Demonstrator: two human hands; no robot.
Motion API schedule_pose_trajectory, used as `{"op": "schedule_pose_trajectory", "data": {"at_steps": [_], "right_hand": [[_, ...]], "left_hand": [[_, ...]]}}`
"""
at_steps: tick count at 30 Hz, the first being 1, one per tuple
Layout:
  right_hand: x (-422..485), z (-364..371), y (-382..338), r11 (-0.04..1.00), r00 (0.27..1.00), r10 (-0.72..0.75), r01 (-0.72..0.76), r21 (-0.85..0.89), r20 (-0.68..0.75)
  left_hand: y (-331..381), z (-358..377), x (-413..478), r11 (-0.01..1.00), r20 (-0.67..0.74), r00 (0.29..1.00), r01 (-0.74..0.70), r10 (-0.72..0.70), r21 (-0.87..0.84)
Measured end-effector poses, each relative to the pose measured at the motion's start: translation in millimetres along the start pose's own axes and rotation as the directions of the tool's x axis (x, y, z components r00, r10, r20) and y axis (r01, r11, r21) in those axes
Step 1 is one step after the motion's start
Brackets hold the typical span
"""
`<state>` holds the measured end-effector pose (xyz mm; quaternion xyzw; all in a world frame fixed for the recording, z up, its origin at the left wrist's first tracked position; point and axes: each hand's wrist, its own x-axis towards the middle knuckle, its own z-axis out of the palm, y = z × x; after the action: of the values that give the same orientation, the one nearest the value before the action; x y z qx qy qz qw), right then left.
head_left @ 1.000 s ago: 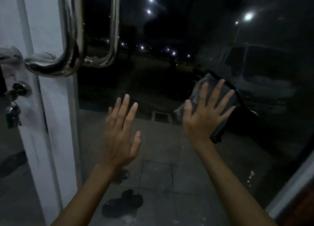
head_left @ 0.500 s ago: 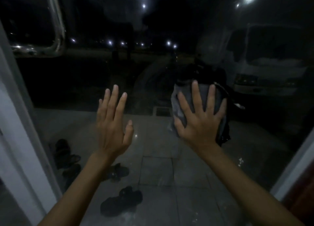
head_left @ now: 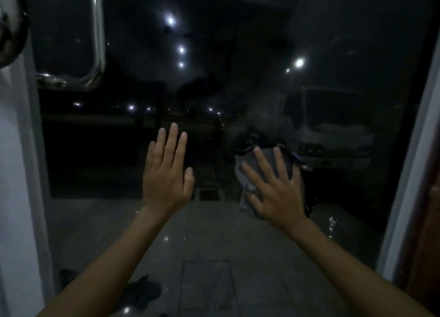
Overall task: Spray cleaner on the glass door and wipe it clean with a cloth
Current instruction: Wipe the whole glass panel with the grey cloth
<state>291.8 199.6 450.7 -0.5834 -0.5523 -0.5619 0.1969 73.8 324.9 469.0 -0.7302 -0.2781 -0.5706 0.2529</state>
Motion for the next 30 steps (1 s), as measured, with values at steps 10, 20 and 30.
{"op": "schedule_pose_trajectory", "data": {"at_steps": [10, 20, 30], "right_hand": [[83, -7, -67, 0.979, 0.979, 0.195, -0.191, 0.068, -0.062], [19, 1, 14, 0.986, 0.985, 0.166, -0.164, 0.040, -0.046], [63, -10, 38, 0.890, 0.880, 0.453, -0.438, 0.130, -0.140]], "left_hand": [[-5, -1, -1, 0.999, 0.046, 0.998, -0.030, 0.029, 0.018], [-4, 2, -2, 1.000, 0.044, 0.999, -0.008, 0.006, 0.028], [-1, -1, -1, 0.999, 0.009, 1.000, -0.014, 0.014, 0.047]]}}
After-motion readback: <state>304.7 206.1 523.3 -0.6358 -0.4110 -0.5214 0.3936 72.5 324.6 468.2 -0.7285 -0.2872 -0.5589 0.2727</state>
